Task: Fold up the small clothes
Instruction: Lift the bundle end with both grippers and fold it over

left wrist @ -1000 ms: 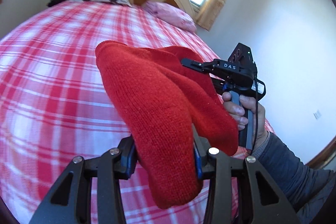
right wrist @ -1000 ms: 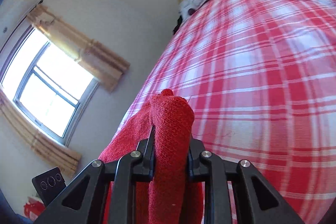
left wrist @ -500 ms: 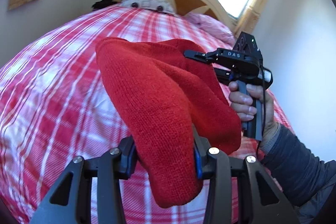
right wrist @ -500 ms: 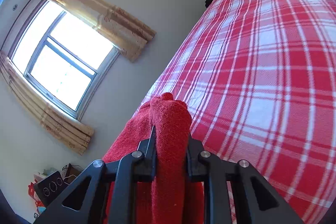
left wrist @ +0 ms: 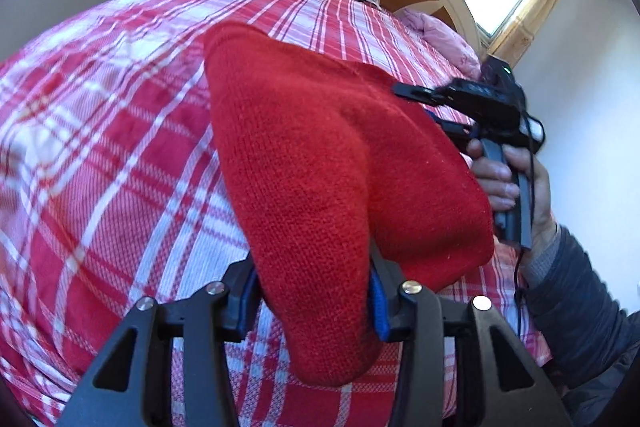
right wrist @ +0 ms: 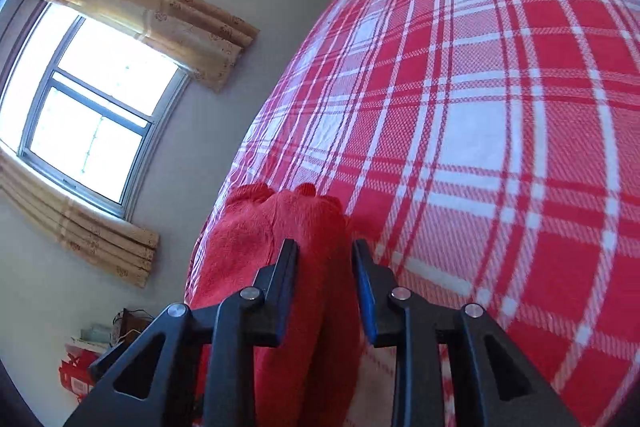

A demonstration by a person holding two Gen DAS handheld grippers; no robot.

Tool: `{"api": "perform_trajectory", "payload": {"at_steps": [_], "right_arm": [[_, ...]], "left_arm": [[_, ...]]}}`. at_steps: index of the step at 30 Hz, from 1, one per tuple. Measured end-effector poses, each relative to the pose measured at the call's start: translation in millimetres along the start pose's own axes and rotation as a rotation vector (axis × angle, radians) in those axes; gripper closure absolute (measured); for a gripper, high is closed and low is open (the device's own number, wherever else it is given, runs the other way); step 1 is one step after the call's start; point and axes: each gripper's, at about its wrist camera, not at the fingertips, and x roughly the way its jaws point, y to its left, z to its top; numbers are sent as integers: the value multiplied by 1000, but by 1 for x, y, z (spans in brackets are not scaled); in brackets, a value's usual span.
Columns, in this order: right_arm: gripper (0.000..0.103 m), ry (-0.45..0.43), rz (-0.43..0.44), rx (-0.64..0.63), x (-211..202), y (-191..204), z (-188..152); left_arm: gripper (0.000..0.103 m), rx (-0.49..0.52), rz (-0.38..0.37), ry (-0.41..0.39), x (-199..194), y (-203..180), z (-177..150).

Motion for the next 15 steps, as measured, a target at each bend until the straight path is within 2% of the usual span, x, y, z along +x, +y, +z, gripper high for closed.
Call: {"api": "perform_trajectory", "payload": {"at_steps": [2,6,9,11,13,14,15], "right_arm": [[73,-1,-4,-31,-17,7,-12],[73,24,64,-74,-48,27,-49],[73,85,100,-99,-56,41,-89],[73,123,69,-118,-51,46,-111],[74,205,21,-110,-38,45,-133],[84,209,0,-119,-36,46,-140],[87,196,-22,-141,-38,50,-146]], "left_arm": [[49,-23,-4,-4,-1,4,-3],[42,-35,0,-10,-7,4,-9],[39,-33,3,-9,-9,3,-12],[34,-36,11,-10,-10,4,-13],[34,-34,12,-9,-10,4,-14],[34,-32,15,-9,-12,4,-15],[34,-28,18,-10,-14,3,-16]]}}
